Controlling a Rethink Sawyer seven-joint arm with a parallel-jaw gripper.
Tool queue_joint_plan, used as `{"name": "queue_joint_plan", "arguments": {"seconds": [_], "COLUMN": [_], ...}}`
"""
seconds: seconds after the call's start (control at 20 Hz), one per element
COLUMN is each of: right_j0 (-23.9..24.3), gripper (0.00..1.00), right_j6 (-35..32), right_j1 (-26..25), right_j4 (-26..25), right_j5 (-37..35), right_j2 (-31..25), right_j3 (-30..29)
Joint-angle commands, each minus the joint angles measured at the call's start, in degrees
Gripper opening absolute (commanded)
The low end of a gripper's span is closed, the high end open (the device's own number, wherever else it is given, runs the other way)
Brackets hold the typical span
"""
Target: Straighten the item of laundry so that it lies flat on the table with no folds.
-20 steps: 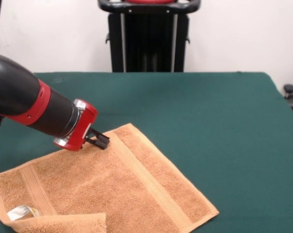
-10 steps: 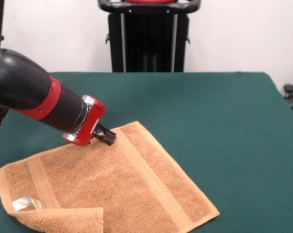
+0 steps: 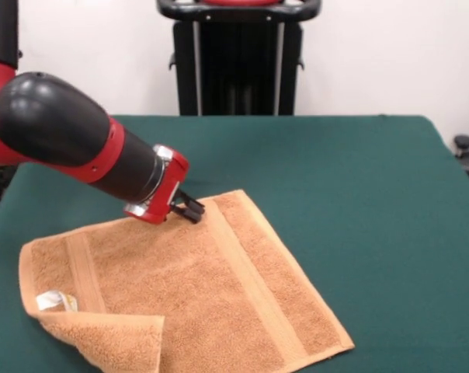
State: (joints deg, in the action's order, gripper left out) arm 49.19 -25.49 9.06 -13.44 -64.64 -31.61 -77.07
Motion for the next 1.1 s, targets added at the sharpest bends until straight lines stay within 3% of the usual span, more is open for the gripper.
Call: {"name": "queue_joint_plan", "arguments": {"seconds": [0.05,0.7,1.1], "right_j0": [-3.97,-5.02,-3.42], "gripper": [0.0,0.0,0.0], "right_j6": [-11.85,-13.42,-10.41], "right_j1": [-3.5,1.52,3.34], "right_j4": [-1.83,-1.34,1.19], "right_j5": [6.34,9.64,9.08], "right_j2": [2.87,3.88,2.43], "right_j3": [-14.08,-22.8,-22.65]}}
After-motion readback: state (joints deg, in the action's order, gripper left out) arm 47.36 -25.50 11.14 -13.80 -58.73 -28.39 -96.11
